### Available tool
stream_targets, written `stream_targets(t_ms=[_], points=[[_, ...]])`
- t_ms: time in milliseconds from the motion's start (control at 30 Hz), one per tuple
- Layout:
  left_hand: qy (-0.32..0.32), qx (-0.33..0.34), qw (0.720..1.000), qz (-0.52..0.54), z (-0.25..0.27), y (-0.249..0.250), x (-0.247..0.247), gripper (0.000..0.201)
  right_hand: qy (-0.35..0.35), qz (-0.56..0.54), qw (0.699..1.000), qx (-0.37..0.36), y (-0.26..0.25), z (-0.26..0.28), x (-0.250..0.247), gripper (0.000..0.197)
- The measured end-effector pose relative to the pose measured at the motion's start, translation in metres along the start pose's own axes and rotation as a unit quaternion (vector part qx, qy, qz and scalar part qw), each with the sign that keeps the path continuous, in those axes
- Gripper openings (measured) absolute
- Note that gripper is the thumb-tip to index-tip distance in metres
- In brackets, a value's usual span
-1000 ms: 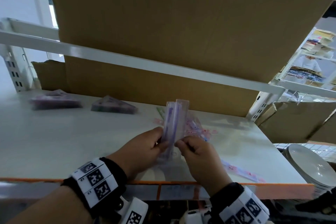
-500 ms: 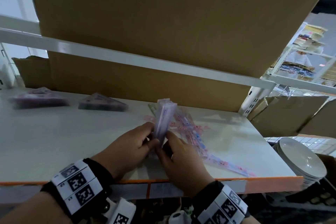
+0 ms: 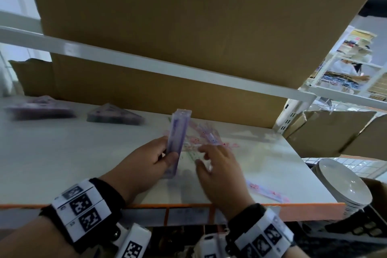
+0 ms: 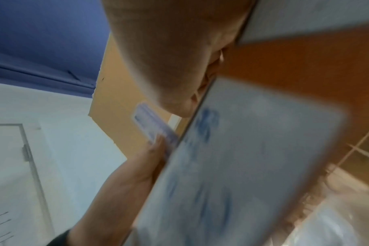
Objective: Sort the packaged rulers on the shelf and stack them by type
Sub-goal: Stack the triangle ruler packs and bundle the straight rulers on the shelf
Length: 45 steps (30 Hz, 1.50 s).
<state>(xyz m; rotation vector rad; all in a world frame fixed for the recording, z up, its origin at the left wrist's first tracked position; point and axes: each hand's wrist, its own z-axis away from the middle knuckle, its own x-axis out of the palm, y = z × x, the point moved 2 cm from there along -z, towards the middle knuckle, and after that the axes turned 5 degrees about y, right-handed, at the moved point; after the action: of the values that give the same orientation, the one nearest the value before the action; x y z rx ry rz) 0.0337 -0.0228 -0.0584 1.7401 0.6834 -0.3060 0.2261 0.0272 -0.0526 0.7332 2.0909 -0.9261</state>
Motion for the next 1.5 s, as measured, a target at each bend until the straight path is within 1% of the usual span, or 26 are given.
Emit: stream_targets(t_ms=[33,133,167,233,333,433,533,567,633,667,733,767,833,867,933,1000,1067,1167,1233,1367,1433,1500], points=[[0.007,-0.002,1.0,0.009,0.0,0.001,-0.001,0.009,-0.015,0.042,0.999,0.011,0.009,-0.005,-0.006,0.033],[0.014,0.007,1.0,0.014,0.001,0.002,-0.002,0.021,-0.124,0.141,0.981,0.047,0.033,-0.014,-0.017,0.022],[0.012,0.019,1.0,0.003,0.0,0.004,-0.003,0.026,-0.153,0.158,0.975,0.044,0.038,-0.015,-0.019,0.018],[0.012,0.038,0.999,-0.014,0.0,0.007,-0.005,0.031,-0.19,0.174,0.966,0.036,0.046,-0.016,-0.021,0.018],[0.009,0.046,0.999,-0.023,0.0,0.006,-0.006,0.032,-0.202,0.191,0.96,0.046,0.06,-0.023,-0.028,0.024],[0.0,0.033,0.999,-0.023,0.0,0.004,-0.005,0.03,-0.225,0.242,0.943,0.031,0.068,-0.028,-0.031,0.023],[0.002,0.027,1.0,-0.012,0.0,0.003,-0.005,0.03,-0.223,0.249,0.942,0.03,0.06,-0.029,-0.027,0.02],[0.004,0.027,1.0,-0.007,0.001,0.003,-0.005,0.03,-0.225,0.247,0.942,0.036,0.054,-0.029,-0.025,0.024],[0.005,0.02,1.0,-0.004,0.001,0.003,-0.005,0.027,-0.252,0.252,0.934,0.024,0.046,-0.03,-0.019,0.034],[0.004,0.015,1.0,-0.002,0.001,0.003,-0.005,0.025,-0.262,0.252,0.931,0.019,0.043,-0.031,-0.017,0.032],[0.003,0.007,1.0,0.007,0.002,0.004,-0.005,0.024,-0.261,0.247,0.933,0.01,0.038,-0.035,-0.017,0.022],[0.002,0.005,1.0,0.012,0.002,0.005,-0.005,0.025,-0.261,0.245,0.934,0.01,0.038,-0.037,-0.018,0.023],[0.001,0.002,1.0,0.015,0.003,0.006,-0.006,0.026,-0.257,0.23,0.938,0.027,0.036,-0.037,-0.019,0.033],[0.0,0.0,1.0,0.015,0.003,0.006,-0.006,0.026,-0.254,0.224,0.941,0.025,0.033,-0.035,-0.018,0.035],[0.002,-0.006,1.0,0.018,0.003,0.006,-0.006,0.025,-0.241,0.227,0.944,0.004,0.027,-0.033,-0.017,0.032],[0.007,-0.01,1.0,0.02,0.003,0.005,-0.007,0.025,-0.214,0.2,0.956,0.014,0.025,-0.036,-0.022,0.026],[0.006,-0.013,1.0,0.021,0.002,0.005,-0.007,0.023,-0.204,0.158,0.965,0.043,0.03,-0.044,-0.03,0.022],[0.003,-0.012,1.0,0.016,0.001,0.005,-0.007,0.022,-0.189,0.035,0.972,0.136,0.042,-0.053,-0.044,0.021],[0.006,-0.013,1.0,0.012,0.001,0.005,-0.007,0.022,-0.161,-0.019,0.972,0.172,0.047,-0.055,-0.052,0.022],[0.0,-0.024,0.999,0.025,0.001,0.006,-0.007,0.021,-0.135,-0.095,0.965,0.202,0.056,-0.053,-0.057,0.021],[-0.004,-0.032,0.999,0.036,0.001,0.007,-0.006,0.02,-0.13,-0.166,0.952,0.223,0.06,-0.049,-0.056,0.02],[-0.005,-0.04,0.998,0.049,0.002,0.007,-0.005,0.017,-0.12,-0.252,0.93,0.24,0.059,-0.041,-0.054,0.025]])
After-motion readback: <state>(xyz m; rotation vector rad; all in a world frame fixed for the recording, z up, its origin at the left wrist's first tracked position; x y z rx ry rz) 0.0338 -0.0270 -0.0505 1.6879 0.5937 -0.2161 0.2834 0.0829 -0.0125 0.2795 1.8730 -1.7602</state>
